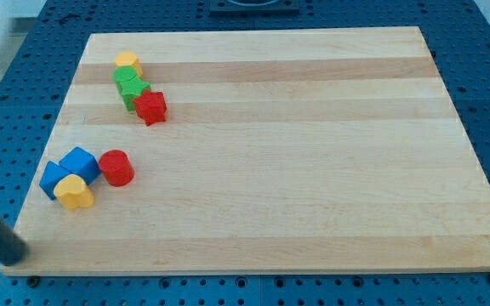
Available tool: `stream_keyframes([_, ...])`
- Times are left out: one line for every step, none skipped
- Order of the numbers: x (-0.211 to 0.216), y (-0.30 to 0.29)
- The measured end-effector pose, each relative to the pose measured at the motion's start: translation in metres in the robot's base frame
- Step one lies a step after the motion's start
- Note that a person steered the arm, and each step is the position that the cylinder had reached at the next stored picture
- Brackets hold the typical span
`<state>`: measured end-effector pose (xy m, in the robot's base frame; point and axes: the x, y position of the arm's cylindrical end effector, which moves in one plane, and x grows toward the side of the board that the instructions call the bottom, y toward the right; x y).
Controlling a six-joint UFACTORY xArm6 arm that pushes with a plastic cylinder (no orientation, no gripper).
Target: Nudge the blue triangle along with blue cube and yellow heart right a bit
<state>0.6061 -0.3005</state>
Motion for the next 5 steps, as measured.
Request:
stream_keyframes([-0.003, -0.004])
stream_keyframes([-0.019, -0.004])
stream_keyframes([-0.058, -0.004])
stream_keyframes([-0.087, 0.011])
stream_keyframes([-0.101, 0.06])
